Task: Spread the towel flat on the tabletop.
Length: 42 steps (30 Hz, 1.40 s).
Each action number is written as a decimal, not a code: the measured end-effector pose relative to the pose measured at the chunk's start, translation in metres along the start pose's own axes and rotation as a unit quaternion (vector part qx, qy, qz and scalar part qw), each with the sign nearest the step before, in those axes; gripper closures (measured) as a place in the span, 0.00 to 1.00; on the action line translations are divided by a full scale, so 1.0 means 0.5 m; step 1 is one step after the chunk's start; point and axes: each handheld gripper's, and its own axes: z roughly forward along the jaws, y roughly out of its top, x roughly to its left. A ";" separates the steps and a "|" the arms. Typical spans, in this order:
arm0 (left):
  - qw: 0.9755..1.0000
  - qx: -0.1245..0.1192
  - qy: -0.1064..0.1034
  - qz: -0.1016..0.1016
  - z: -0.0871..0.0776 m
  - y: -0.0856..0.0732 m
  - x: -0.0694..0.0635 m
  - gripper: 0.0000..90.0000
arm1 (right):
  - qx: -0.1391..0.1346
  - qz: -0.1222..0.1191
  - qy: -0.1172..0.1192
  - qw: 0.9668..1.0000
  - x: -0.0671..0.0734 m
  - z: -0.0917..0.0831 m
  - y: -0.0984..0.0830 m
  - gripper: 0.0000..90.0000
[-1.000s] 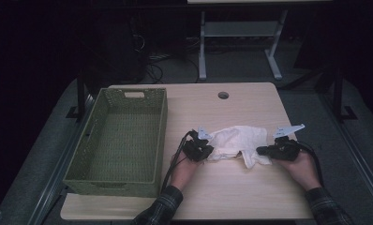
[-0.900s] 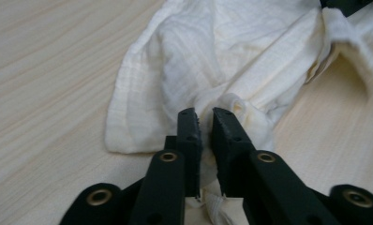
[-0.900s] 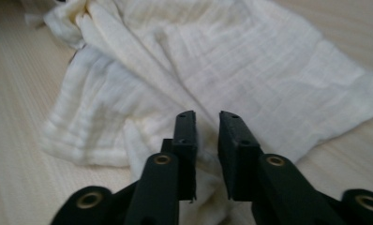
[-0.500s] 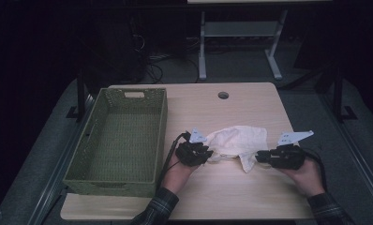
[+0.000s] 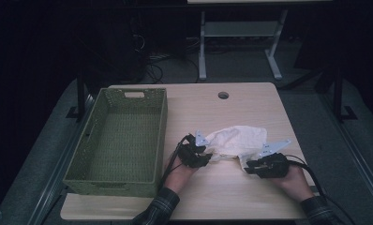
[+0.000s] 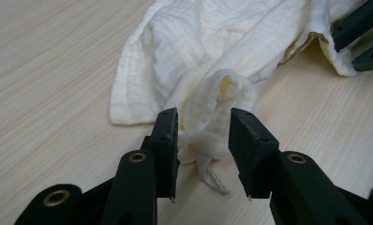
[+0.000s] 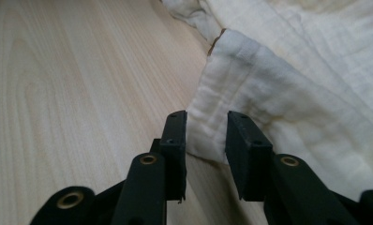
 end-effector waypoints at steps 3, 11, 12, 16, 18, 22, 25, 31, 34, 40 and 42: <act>1.000 0.000 0.001 -0.003 0.000 -0.001 0.000 0.68 | 0.000 -0.013 -0.016 1.000 0.005 0.000 0.000 0.85; 1.000 -0.005 -0.004 -0.007 -0.002 0.000 0.002 0.68 | -0.014 -0.003 -0.019 1.000 -0.017 -0.028 -0.003 0.98; 1.000 -0.006 -0.006 -0.008 -0.002 0.000 0.002 0.68 | -0.024 0.003 -0.021 0.999 -0.025 -0.040 -0.004 0.98; 1.000 -0.010 -0.009 -0.014 -0.005 0.001 0.001 0.68 | -0.047 0.029 -0.049 0.997 -0.063 -0.086 -0.022 0.98; 1.000 -0.013 -0.010 -0.014 -0.009 0.003 0.001 0.68 | -0.053 0.044 -0.064 0.996 -0.083 -0.106 -0.034 0.98; 1.000 -0.018 -0.018 -0.018 -0.012 0.005 -0.001 0.68 | -0.065 0.064 -0.088 0.992 -0.114 -0.137 -0.053 0.98; 0.999 -0.021 -0.038 -0.019 -0.014 0.010 -0.009 0.68 | -0.071 0.077 -0.092 0.990 -0.128 -0.146 -0.061 0.98; 0.997 -0.026 -0.067 0.001 -0.016 0.023 -0.043 0.67 | -0.064 0.069 -0.091 0.991 -0.125 -0.139 -0.058 0.98; 0.997 -0.017 -0.081 0.012 -0.011 0.026 -0.056 0.68 | -0.062 0.070 -0.092 0.991 -0.124 -0.137 -0.057 0.98; 0.992 0.018 -0.116 0.038 0.014 0.025 -0.084 0.74 | -0.064 0.069 -0.091 0.991 -0.126 -0.136 -0.058 0.98; 0.993 0.021 -0.112 0.042 0.020 0.025 -0.087 0.72 | -0.063 0.069 -0.092 0.991 -0.126 -0.136 -0.058 0.98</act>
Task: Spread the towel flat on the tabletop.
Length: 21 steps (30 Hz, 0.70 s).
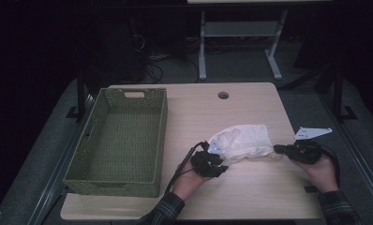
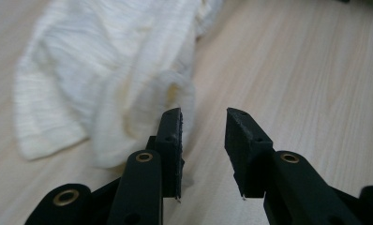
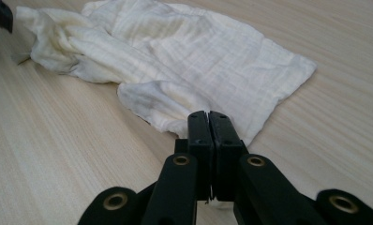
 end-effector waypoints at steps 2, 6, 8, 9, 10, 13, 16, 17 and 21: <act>1.000 0.006 0.024 0.008 0.014 0.001 0.008 0.69 | 0.001 0.000 0.000 1.000 0.000 0.000 0.000 0.98; 0.999 0.008 0.039 0.000 0.024 -0.002 0.031 0.66 | 0.002 0.001 -0.001 1.000 0.001 0.001 0.000 0.98; 0.999 0.015 0.048 0.001 0.029 -0.005 0.038 0.64 | 0.005 0.004 0.000 1.000 0.001 0.003 0.000 0.98; 0.999 0.016 0.047 -0.001 0.032 -0.006 0.039 0.64 | 0.006 0.003 0.001 1.000 0.001 0.004 0.000 0.98; 0.999 0.019 0.046 0.002 0.033 -0.007 0.039 0.65 | 0.006 0.003 0.001 1.000 0.002 0.005 0.000 0.98; 0.998 0.024 0.048 0.014 0.036 -0.007 0.030 0.74 | 0.007 0.003 0.000 1.000 0.002 0.005 0.000 0.98; 0.999 0.029 0.044 0.015 0.034 -0.004 0.027 0.90 | 0.003 0.000 -0.001 1.000 0.000 0.003 -0.001 0.98; 0.998 0.028 0.045 0.016 0.031 -0.002 0.029 0.92 | 0.002 0.000 -0.002 1.000 0.000 0.001 0.000 0.98; 0.999 -0.003 0.047 -0.005 -0.005 0.002 0.037 0.94 | -0.002 0.004 -0.005 1.000 -0.004 -0.007 -0.001 0.98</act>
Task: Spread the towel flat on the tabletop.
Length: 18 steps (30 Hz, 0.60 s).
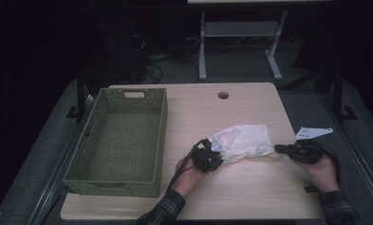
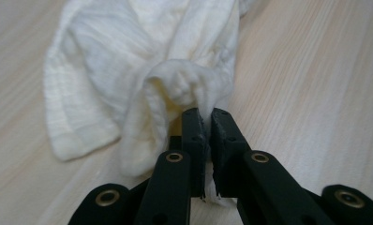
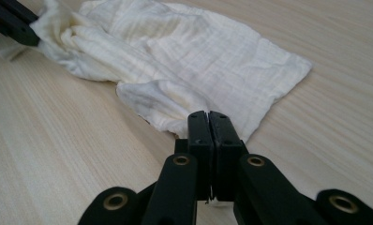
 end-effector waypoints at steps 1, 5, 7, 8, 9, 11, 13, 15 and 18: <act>1.000 -0.010 0.001 -0.010 -0.012 0.000 0.004 0.94 | -0.003 0.000 -0.001 1.000 -0.002 -0.002 -0.001 0.98; 0.998 -0.040 0.022 -0.047 -0.058 -0.004 0.023 0.95 | -0.010 0.002 -0.007 1.000 -0.005 -0.016 -0.001 0.98; 0.996 -0.049 0.034 -0.060 -0.075 -0.004 0.031 0.95 | -0.015 0.003 -0.012 1.000 -0.007 -0.024 -0.003 0.98; 0.996 -0.053 0.040 -0.066 -0.081 -0.004 0.034 0.96 | -0.016 0.005 -0.015 1.000 -0.009 -0.028 -0.004 0.98; 0.995 -0.056 0.046 -0.069 -0.086 -0.004 0.036 0.96 | -0.020 0.001 -0.019 1.000 -0.013 -0.033 -0.005 0.98; 0.994 -0.057 0.049 -0.077 -0.093 -0.005 0.037 0.96 | -0.027 0.007 -0.020 0.999 -0.017 -0.043 -0.007 0.98; 0.994 -0.055 0.048 -0.083 -0.097 -0.006 0.033 0.96 | -0.031 0.009 -0.020 0.999 -0.018 -0.052 -0.011 0.98; 0.994 -0.048 0.040 -0.087 -0.100 -0.008 0.023 0.96 | -0.030 0.008 -0.018 0.999 -0.014 -0.057 -0.015 0.98; 0.995 -0.042 0.029 -0.087 -0.104 -0.016 0.007 0.96 | -0.025 0.004 -0.013 1.000 -0.002 -0.061 -0.022 0.98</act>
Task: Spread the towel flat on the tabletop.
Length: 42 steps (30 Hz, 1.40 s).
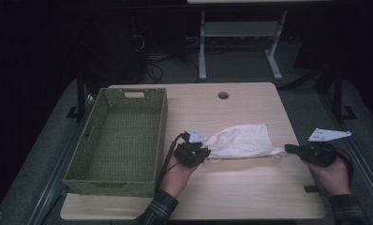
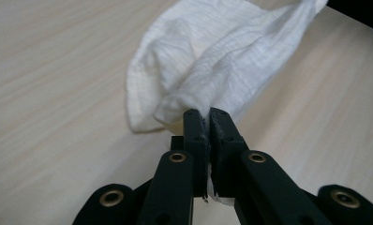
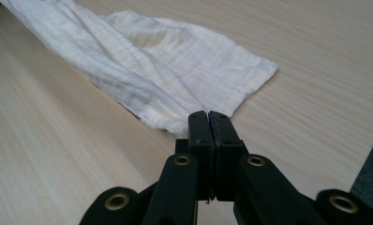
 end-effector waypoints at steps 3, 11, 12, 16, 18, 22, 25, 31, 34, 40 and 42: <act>1.000 0.010 -0.010 -0.009 -0.009 -0.018 -0.011 0.96 | 0.004 -0.006 0.008 1.000 0.012 -0.005 -0.009 0.98; 0.998 0.043 -0.024 -0.026 -0.018 -0.069 -0.037 0.95 | 0.021 -0.015 0.039 0.999 0.060 -0.018 -0.042 0.98; 0.998 0.049 -0.026 -0.027 -0.016 -0.074 -0.039 0.95 | 0.024 -0.014 0.042 0.999 0.065 -0.018 -0.048 0.98; 0.997 0.065 -0.033 -0.030 -0.008 -0.087 -0.044 0.94 | 0.040 -0.010 0.055 0.998 0.075 -0.015 -0.063 0.98; 0.995 0.087 -0.033 -0.029 0.003 -0.095 -0.041 0.89 | 0.057 -0.013 0.066 0.996 0.080 -0.006 -0.073 0.97; 0.996 0.077 -0.021 -0.031 0.004 -0.090 -0.035 0.72 | 0.051 -0.015 0.083 0.995 0.078 -0.001 -0.068 0.81; 0.998 0.059 -0.013 -0.031 0.000 -0.078 -0.030 0.67 | 0.038 -0.014 0.083 0.996 0.074 -0.004 -0.059 0.77; 0.999 0.037 0.001 -0.027 0.017 -0.053 -0.012 0.65 | 0.023 -0.016 0.073 0.997 0.060 0.003 -0.031 0.76; 0.999 0.035 0.004 -0.023 0.029 -0.040 -0.003 0.65 | 0.020 -0.016 0.070 0.997 0.051 0.013 -0.021 0.75; 0.999 0.029 0.018 -0.022 0.048 -0.016 0.024 0.66 | 0.028 -0.021 0.063 0.997 0.037 0.038 -0.005 0.75; 0.999 0.028 0.028 -0.019 0.057 -0.008 0.037 0.68 | 0.028 -0.025 0.058 0.998 0.031 0.046 0.002 0.75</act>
